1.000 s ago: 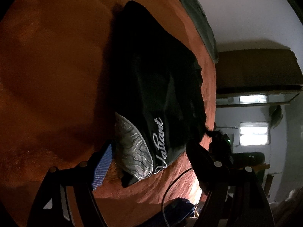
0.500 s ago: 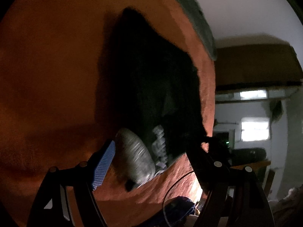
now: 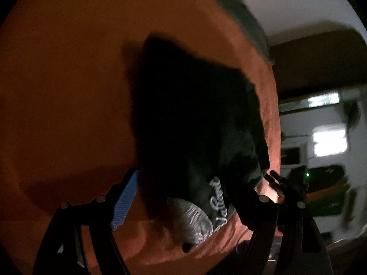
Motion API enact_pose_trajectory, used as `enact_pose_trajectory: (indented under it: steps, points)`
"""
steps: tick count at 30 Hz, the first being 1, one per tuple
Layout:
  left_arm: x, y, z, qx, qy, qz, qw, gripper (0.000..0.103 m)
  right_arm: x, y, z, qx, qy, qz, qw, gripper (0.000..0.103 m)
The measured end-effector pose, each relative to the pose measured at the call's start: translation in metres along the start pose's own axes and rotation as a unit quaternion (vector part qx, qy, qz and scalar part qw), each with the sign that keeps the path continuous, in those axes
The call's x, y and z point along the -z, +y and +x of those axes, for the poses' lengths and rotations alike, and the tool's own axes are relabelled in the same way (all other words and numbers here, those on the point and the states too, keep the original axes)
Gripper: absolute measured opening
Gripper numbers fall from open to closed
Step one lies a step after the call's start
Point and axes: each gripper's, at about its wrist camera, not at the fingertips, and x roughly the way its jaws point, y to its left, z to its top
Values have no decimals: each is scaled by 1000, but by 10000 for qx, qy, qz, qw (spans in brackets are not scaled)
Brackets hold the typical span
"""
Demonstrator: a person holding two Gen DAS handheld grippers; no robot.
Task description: Fold clothes
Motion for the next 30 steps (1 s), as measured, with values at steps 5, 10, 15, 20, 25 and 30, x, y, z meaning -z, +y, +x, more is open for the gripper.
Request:
enact_pose_trajectory:
  steps: [5, 10, 15, 20, 25, 30]
  points:
    - [3, 9, 18, 115, 118, -99, 9998, 78, -73, 9, 14, -42, 871, -947, 9917, 54]
    - [-4, 5, 29, 321, 218, -85, 9992, 76, -109, 40, 59, -193, 1656, -1693, 9714, 54]
    - [-4, 4, 35, 449, 164, -224, 9986, 76, -124, 56, 95, -279, 2029, -1966, 9589, 54]
    - [-3, 1, 39, 617, 86, -429, 9971, 76, -127, 64, 119, -462, 2469, -2009, 9469, 54]
    - [-2, -17, 45, 703, -23, -450, 9965, 59, -117, 78, 121, -619, 2487, -2187, 9415, 39]
    - [-8, -16, 51, 640, 0, -517, 9966, 54, -123, 65, 121, -440, 2528, -1936, 9469, 39]
